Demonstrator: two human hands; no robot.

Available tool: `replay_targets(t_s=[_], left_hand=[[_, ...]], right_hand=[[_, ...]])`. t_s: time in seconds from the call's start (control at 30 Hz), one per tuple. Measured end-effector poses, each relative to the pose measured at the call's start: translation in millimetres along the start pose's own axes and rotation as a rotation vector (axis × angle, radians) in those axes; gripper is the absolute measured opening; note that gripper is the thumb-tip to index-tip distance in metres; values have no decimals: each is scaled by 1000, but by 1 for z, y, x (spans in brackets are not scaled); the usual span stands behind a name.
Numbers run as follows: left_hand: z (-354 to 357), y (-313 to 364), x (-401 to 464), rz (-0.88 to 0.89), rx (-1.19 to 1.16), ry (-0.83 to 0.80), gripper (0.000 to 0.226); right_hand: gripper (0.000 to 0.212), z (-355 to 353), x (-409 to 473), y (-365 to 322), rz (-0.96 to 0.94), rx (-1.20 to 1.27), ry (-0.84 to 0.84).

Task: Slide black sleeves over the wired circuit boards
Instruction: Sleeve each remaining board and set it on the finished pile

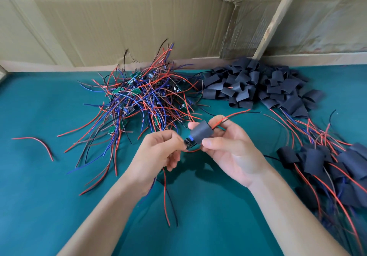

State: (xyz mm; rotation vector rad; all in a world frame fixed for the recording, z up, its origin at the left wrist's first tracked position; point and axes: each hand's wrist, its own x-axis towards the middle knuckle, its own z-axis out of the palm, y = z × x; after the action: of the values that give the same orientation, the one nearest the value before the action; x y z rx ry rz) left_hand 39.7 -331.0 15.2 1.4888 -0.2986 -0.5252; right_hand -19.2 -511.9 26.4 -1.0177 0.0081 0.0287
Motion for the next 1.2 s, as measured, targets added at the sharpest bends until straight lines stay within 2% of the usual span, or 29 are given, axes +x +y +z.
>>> replay_targets(t_s=[0.2,0.4,0.6,0.8,0.9,1.0,1.07,1.13,1.2], left_hand=[[-3,0,1,-27,-30,-103,13],[-5,2,1,-53,-13,-139,14],[-4,0,0,-59,-16,-134,13],[-1,-3,-1,3,-2,-51,26],[2,-4,-1,38,68,-43,22],[2,-1,-2,45,92,-119,20],[2,0,-3,68,135,-107,23],[4,0,-2,75,171,-70,28],[4,0,0,62,189,-28,31]], right_hand=[[43,-6,-1,-3,26,1,-50],[33,-5,-1,-2,45,-99,-29],[31,-3,-3,0,69,-217,-77],[27,5,-1,9,91,-139,2],[27,11,-1,5,101,-159,79],[32,11,-5,-15,89,-241,191],[29,1,-16,-41,77,-341,217],[28,-13,-35,-72,135,-555,236],[40,-28,-59,-100,284,-836,287]])
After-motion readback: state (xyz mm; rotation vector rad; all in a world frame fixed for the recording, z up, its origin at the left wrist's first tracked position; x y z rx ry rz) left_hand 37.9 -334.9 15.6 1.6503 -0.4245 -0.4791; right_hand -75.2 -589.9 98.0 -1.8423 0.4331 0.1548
